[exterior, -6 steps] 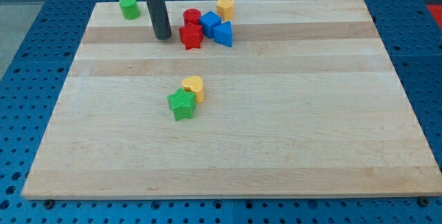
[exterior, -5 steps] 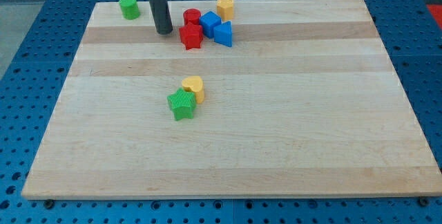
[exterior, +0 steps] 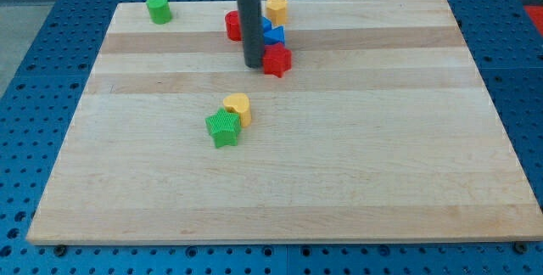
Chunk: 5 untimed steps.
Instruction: Move the red star towards the top right corner of the board
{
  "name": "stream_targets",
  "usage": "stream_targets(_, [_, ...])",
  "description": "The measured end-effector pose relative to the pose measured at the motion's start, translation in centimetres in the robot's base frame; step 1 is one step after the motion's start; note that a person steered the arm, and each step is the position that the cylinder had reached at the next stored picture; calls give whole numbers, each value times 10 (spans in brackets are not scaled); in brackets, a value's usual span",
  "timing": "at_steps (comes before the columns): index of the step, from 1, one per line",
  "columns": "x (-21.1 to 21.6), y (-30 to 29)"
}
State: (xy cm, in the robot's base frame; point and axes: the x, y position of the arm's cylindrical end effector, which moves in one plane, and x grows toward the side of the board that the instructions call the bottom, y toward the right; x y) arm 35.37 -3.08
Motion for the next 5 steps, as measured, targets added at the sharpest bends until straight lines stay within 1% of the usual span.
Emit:
stream_targets(1, [23,27])
stream_targets(2, [20,53])
stream_targets(3, [-6,54])
stream_targets(4, [-16,76])
stream_targets(5, [-16,113])
